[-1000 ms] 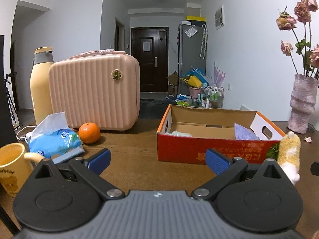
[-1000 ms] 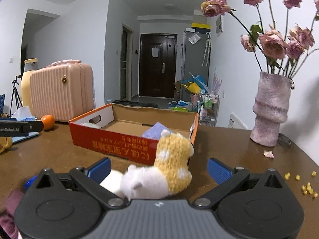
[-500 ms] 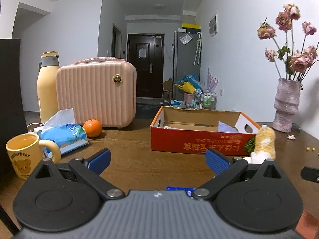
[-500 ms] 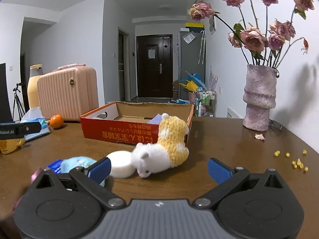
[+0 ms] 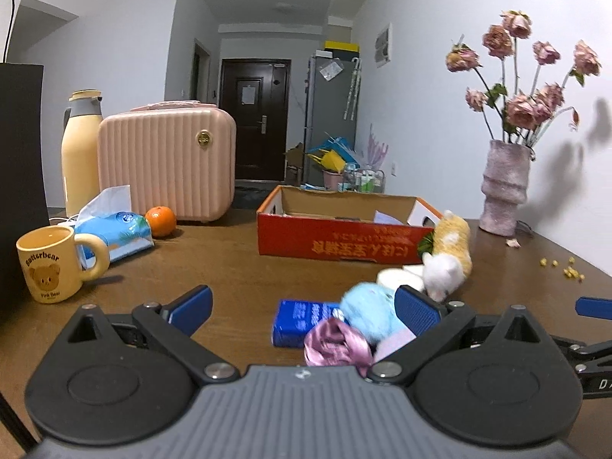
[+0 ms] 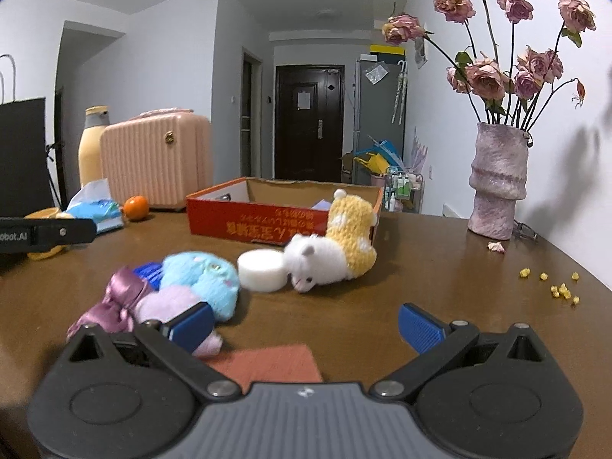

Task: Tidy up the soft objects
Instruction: 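Withdraw both grippers from the box back toward the remaining soft items, then lower the right gripper onto the pink sponge and close it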

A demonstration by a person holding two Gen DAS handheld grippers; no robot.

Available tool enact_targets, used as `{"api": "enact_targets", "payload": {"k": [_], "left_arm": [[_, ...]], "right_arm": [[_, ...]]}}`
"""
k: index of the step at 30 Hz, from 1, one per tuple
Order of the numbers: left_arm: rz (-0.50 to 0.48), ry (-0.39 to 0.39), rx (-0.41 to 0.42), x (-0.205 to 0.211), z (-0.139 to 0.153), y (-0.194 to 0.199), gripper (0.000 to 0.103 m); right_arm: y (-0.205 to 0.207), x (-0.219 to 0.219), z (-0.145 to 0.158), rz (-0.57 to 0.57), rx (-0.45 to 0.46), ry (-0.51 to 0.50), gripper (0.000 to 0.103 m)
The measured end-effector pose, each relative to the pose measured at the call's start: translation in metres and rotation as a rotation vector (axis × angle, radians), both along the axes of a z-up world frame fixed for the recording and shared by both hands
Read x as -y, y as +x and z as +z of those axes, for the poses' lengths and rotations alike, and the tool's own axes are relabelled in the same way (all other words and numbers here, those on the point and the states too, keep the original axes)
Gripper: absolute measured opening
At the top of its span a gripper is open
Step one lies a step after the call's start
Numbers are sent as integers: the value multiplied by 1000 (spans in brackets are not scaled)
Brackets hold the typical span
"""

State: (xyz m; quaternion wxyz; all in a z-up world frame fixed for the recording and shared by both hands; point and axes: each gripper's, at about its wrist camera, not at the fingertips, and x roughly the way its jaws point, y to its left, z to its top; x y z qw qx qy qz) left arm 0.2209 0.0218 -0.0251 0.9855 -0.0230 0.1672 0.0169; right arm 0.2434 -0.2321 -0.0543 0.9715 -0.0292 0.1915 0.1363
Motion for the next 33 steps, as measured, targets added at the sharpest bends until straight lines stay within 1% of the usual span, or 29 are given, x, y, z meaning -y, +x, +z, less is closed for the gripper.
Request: {"api": "enact_targets", "payload": {"k": [5,9,14,18,25,33], "left_arm": [[-22,6,-24,6,-6,-19,103],[-38,24,-60,10,-12,-31,103],[-50,-11,-84,5,-21,-38,103],[-52,-41,-106,-1,-25,-36,103],[-57,-69,-120,-7,-28,-33,103],[-53,-79,-125,-9,-29,-33,103]], "right_arm": [[-23,0,-4,15,-7,-9,103],[-40,1,-5,21,-18,-24,103],[-49,-1,-15,20,-79,-63,103],[-55,-5,-19,27,-101,-75,103],[-48,-16,-15,52,-106,-101,103],[-23,-29,-16,89,-166,-143,103]]}}
